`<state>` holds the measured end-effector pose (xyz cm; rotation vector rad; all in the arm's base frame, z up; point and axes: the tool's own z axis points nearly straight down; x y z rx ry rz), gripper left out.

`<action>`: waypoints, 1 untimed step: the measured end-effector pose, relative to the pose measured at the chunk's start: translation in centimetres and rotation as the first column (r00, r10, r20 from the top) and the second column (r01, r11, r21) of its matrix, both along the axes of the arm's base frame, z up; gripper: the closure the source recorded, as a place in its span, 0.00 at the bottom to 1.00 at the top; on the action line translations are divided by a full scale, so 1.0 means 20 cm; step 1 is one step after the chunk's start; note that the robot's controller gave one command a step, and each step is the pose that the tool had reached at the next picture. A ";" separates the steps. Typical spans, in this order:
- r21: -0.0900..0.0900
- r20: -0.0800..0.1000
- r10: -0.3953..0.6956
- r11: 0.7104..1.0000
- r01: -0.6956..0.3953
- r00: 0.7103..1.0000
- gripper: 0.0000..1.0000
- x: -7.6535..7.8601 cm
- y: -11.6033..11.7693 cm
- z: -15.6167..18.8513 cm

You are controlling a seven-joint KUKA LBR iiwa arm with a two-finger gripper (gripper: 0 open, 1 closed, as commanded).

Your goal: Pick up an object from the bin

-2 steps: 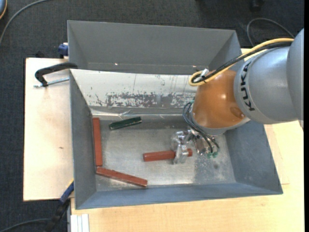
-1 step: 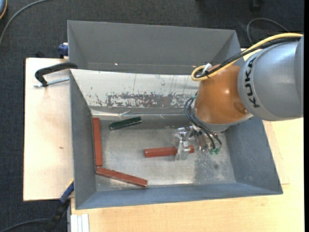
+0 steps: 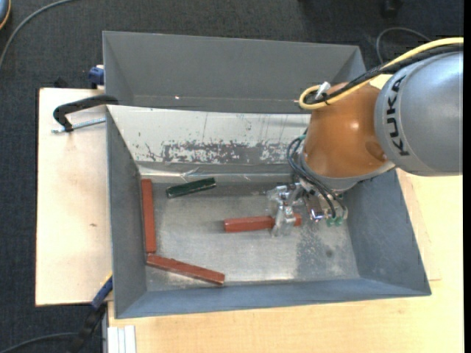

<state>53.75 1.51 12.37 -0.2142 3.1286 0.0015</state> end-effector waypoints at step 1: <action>0.000 0.001 -0.001 1.000 0.001 1.000 1.00 0.01 0.00 0.04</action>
Offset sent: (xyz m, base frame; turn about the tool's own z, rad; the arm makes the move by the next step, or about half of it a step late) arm 0.0000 0.0000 0.0060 0.0000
